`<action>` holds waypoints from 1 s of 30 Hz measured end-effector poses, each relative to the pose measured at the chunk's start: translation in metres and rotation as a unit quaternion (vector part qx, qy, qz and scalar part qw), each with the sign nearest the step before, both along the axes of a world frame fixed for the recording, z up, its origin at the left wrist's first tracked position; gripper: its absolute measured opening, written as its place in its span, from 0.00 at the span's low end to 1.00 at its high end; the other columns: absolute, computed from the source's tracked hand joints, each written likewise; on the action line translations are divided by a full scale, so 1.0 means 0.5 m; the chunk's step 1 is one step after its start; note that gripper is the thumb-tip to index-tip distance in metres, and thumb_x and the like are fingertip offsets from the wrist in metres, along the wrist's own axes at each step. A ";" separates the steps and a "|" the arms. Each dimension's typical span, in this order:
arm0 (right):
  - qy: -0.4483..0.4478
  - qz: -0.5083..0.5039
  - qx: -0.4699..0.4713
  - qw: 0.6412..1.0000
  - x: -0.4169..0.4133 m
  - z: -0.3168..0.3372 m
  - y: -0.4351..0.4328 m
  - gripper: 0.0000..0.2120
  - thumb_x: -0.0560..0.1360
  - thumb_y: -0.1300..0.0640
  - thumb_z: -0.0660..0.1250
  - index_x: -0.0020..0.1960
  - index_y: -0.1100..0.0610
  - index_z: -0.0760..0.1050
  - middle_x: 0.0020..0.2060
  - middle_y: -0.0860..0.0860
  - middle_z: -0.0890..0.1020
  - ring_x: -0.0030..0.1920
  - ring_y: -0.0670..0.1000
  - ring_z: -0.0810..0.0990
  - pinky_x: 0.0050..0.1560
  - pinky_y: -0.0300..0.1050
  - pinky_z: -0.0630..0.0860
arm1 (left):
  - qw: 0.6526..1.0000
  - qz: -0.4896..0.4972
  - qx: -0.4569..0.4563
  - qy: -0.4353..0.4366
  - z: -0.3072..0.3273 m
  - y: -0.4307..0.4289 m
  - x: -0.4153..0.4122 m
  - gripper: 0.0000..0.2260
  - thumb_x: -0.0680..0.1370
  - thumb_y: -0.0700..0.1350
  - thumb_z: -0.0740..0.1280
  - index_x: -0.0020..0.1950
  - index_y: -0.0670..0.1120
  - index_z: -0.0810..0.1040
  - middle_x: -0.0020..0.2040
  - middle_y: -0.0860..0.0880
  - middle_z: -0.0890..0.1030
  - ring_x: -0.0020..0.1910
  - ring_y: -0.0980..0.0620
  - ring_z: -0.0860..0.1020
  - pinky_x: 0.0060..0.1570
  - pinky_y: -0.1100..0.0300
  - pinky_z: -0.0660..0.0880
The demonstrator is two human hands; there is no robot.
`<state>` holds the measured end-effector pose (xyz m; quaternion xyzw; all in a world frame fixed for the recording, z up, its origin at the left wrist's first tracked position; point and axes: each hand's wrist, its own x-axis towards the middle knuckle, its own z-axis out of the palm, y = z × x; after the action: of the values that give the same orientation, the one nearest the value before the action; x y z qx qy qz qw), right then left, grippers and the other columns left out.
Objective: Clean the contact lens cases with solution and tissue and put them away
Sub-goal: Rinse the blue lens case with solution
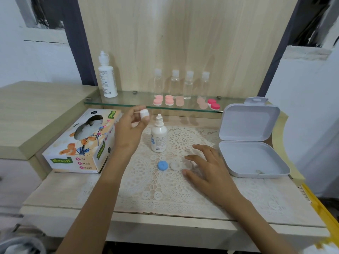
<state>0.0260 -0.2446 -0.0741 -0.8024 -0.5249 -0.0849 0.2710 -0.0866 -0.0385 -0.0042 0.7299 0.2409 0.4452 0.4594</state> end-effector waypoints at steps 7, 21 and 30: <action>0.036 -0.007 0.028 0.999 0.004 0.004 0.006 0.26 0.72 0.34 0.57 0.65 0.45 0.72 0.68 0.43 0.67 0.69 0.43 0.61 0.68 0.44 0.60 | 0.985 0.013 0.037 0.165 -0.112 0.008 -0.059 0.11 0.76 0.44 0.68 0.58 0.50 0.76 0.53 0.53 0.80 0.53 0.56 0.76 0.52 0.60 0.73; 0.107 0.002 0.033 0.994 0.004 0.050 0.068 0.26 0.74 0.40 0.66 0.68 0.50 0.71 0.69 0.46 0.69 0.70 0.46 0.63 0.70 0.47 0.60 | 0.829 0.026 0.239 0.504 -0.148 0.005 -0.101 0.29 0.81 0.59 0.42 0.77 0.45 0.41 0.77 0.50 0.41 0.75 0.55 0.41 0.72 0.58 0.37; 0.355 0.029 0.064 0.932 -0.016 0.078 0.225 0.34 0.64 0.53 0.79 0.67 0.54 0.70 0.61 0.49 0.77 0.63 0.48 0.74 0.61 0.43 0.68 | 0.826 0.029 0.253 0.503 -0.149 0.002 -0.103 0.29 0.81 0.59 0.42 0.77 0.45 0.41 0.77 0.49 0.41 0.75 0.55 0.41 0.73 0.58 0.38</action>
<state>0.0181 -0.1321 -0.0352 -0.7459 -0.4105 0.1804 0.4926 -0.1381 -0.0376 -0.0788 0.9361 0.3383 0.0751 0.0608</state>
